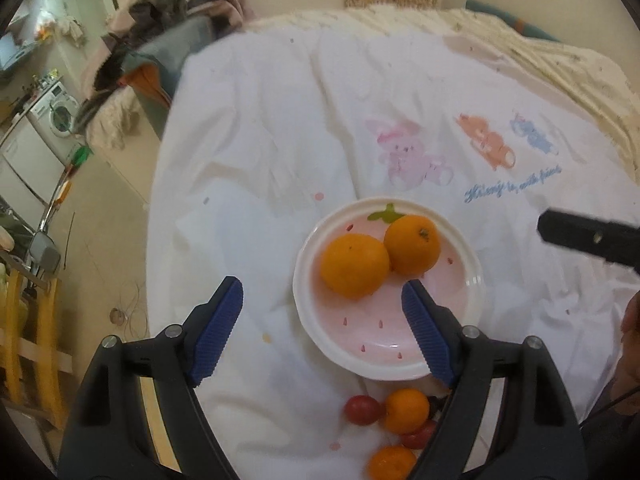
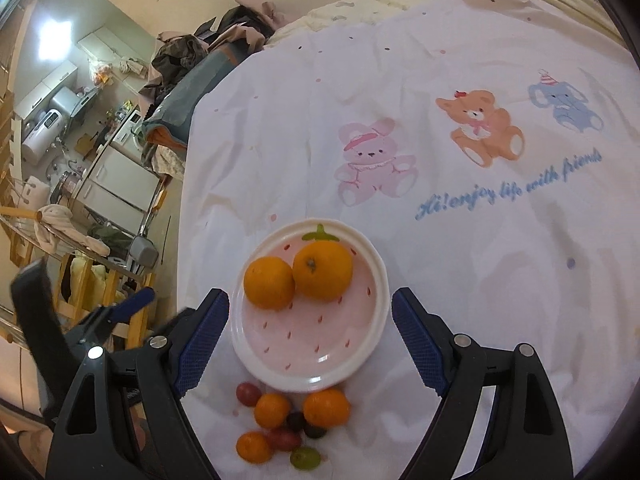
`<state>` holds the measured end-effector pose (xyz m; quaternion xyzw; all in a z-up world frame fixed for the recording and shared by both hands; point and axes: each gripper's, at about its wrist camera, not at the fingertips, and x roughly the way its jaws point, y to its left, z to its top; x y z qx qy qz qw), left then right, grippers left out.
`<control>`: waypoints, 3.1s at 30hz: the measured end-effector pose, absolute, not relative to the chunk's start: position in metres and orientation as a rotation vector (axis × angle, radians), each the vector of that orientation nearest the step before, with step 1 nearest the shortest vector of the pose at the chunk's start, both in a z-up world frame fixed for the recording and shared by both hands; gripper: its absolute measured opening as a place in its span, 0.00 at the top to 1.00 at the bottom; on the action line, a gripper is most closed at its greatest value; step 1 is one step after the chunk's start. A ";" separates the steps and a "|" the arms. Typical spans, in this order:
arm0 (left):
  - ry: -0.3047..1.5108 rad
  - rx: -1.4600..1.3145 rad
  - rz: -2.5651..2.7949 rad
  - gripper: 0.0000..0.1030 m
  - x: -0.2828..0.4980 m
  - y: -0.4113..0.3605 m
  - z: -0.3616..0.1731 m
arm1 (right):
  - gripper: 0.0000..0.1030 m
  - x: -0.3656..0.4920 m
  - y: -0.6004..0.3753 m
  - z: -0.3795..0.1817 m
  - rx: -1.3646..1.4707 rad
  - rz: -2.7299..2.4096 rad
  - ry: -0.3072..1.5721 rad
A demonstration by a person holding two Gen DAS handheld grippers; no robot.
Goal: Organize fruits
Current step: 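Withdraw both open tools from the plate toward the fruit pile, then grasp a tangerine from the fruit pile with the left tool, then grasp another tangerine with the right tool while the left tool holds its tangerine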
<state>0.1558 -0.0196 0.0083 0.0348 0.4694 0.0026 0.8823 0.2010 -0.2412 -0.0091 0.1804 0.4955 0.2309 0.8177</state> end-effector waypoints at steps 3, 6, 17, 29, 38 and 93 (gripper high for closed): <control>0.955 0.019 -0.003 0.23 0.142 -0.016 0.019 | 0.16 0.187 -0.244 -0.005 0.377 0.485 1.044; 0.953 -0.024 -0.004 0.23 0.129 -0.013 0.024 | 0.16 0.170 -0.247 -0.004 0.370 0.478 1.035; 0.982 -0.126 0.013 0.23 0.084 -0.008 0.022 | 0.16 0.130 -0.254 -0.008 0.365 0.452 1.046; 1.003 -0.134 0.020 0.23 0.065 -0.009 0.006 | 0.16 0.100 -0.262 -0.020 0.385 0.426 1.070; 1.017 -0.129 0.021 0.23 0.069 -0.011 0.001 | 0.16 0.101 -0.264 -0.040 0.404 0.382 1.120; 1.183 -0.084 -0.031 0.62 0.067 -0.025 -0.032 | 0.22 0.126 -0.241 -0.079 0.410 0.417 1.270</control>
